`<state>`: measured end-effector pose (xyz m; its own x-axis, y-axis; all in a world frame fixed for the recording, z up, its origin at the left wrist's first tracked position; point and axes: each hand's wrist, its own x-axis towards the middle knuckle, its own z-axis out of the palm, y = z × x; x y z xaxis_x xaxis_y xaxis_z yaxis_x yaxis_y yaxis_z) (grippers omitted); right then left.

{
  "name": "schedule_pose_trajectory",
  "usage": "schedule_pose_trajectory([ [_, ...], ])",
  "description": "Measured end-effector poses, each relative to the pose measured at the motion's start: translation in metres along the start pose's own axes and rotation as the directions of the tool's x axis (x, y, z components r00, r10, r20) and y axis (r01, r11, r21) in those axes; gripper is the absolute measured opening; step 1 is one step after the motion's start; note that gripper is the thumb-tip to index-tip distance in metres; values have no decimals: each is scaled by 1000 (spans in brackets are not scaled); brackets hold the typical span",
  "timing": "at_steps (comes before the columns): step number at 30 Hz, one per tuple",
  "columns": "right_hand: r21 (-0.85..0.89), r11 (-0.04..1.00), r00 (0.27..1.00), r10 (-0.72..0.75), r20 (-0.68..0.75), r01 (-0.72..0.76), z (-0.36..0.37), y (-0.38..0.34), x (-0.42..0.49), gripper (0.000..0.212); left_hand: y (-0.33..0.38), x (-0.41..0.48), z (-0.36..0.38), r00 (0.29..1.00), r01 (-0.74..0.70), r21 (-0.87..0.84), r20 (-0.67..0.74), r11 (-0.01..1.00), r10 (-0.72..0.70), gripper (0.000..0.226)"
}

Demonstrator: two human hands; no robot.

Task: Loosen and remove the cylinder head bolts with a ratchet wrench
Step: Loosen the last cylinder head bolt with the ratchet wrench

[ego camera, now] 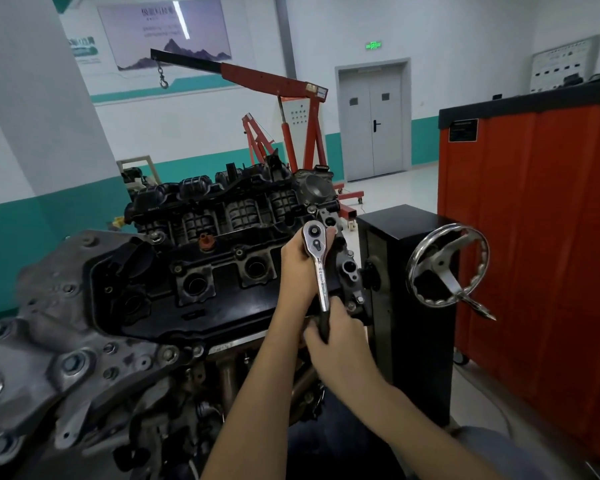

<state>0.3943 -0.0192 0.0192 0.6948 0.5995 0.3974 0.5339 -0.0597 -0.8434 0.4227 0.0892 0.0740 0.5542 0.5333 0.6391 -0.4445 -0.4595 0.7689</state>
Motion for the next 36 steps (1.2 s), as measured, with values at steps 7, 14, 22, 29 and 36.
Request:
schedule_pose_trajectory([
  [7, -548, 780, 915, -79, 395, 304, -135, 0, 68, 19, 7, 10, -1, 997, -12, 184, 77, 983, -2, 34],
  [14, -627, 733, 964, -167, 209, 263, -123, 0, 67, 14, 7, 3, -11, 998, -10, 133, 61, 991, 2, 38],
  [22, 48, 998, 999, 27, -22, -26, 13, -7, -6, 10, 0, 4, -8, 999, -14, 50, 39, 999, 12, 46],
  [29, -470, 851, 940, -75, 333, 235, -115, 8, 44, 13, 9, 14, -10, 985, -11, 208, 169, 978, -25, 39],
  [36, -729, 590, 935, -158, 317, 347, -137, -9, 81, 19, 11, 8, -12, 995, 25, 172, 89, 985, -41, 29],
])
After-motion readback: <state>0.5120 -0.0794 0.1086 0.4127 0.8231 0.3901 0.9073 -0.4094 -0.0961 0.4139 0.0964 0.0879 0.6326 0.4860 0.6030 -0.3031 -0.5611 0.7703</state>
